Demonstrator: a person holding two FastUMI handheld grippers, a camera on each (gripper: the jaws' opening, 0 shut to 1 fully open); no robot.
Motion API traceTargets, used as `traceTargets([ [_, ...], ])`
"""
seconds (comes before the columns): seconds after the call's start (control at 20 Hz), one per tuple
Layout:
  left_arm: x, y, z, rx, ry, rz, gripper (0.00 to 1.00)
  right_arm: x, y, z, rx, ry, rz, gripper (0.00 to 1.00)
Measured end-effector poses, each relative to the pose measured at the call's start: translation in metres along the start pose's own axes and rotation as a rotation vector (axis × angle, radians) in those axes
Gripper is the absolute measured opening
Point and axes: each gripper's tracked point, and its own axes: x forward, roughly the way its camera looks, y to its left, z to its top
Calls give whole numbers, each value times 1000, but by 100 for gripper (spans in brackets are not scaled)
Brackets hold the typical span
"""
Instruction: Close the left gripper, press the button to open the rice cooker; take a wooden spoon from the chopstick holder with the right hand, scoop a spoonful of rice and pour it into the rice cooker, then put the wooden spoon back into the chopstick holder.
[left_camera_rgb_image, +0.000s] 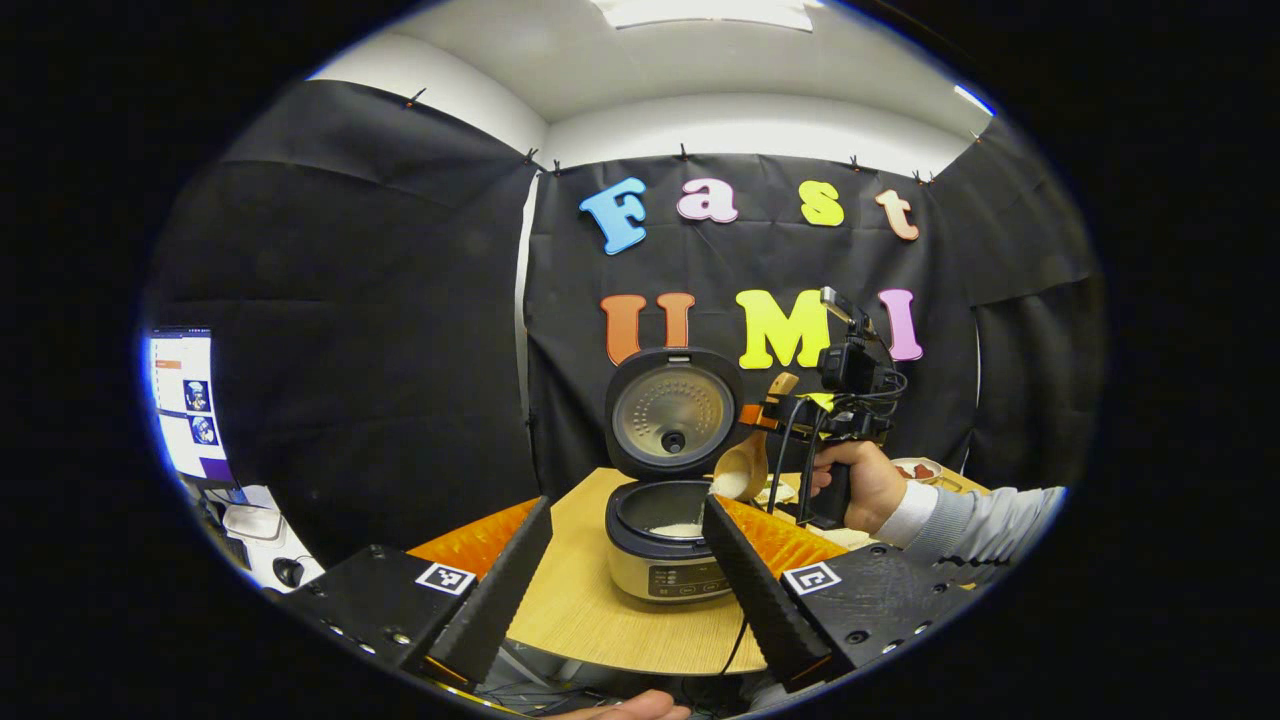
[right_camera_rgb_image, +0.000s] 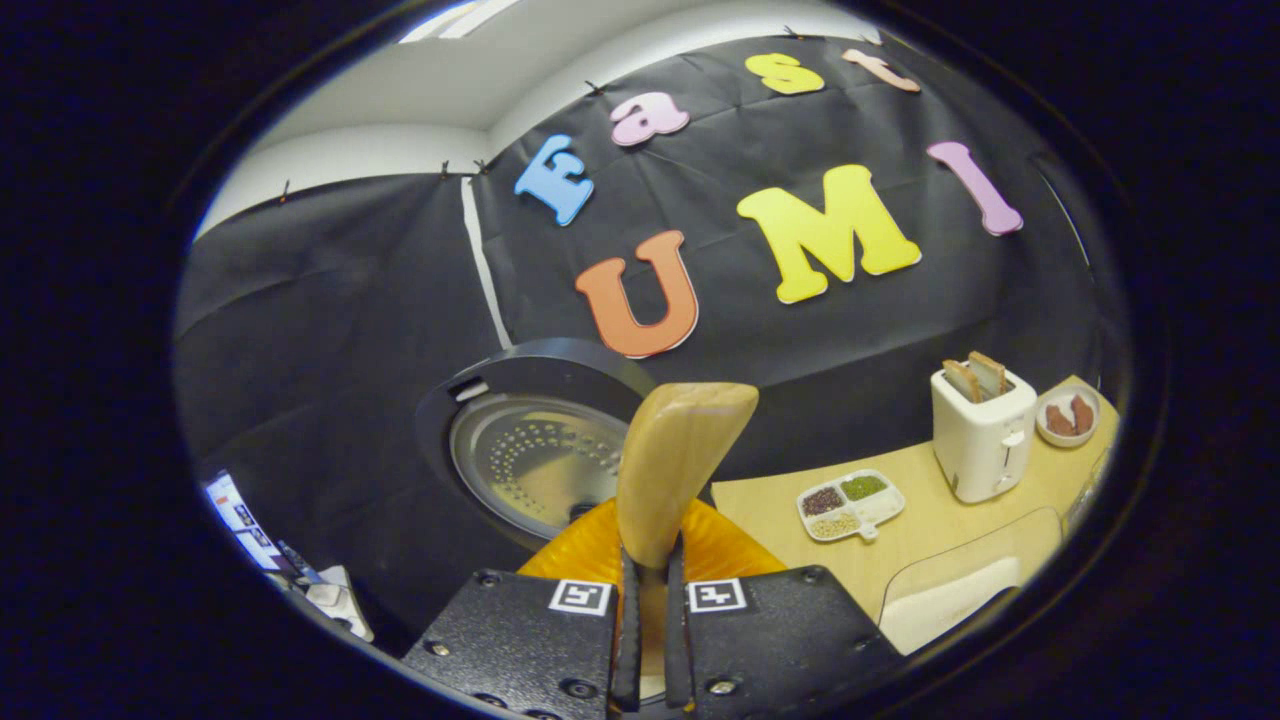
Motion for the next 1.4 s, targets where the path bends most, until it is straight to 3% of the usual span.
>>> traceTargets([
  [0.2, 1, -2, -2, -6, 12, -6, 96, -4, 21, -5, -170, 14, 51, 15],
  [0.5, -3, -3, -5, -2, 13, -7, 96, -9, 46, -6, -441, -39, 68, 15],
  [0.8, -1, -13, -7, -6, 10, -19, 96, -20, 57, -8, -694, -77, 21, 15],
  [1.1, -1, -33, -5, -21, -12, -67, 96, -40, 34, 7, -560, -88, -30, 15],
  [1.4, 6, -69, -4, -3, -18, -119, 96, -80, -28, 52, -453, -105, -108, 15],
])
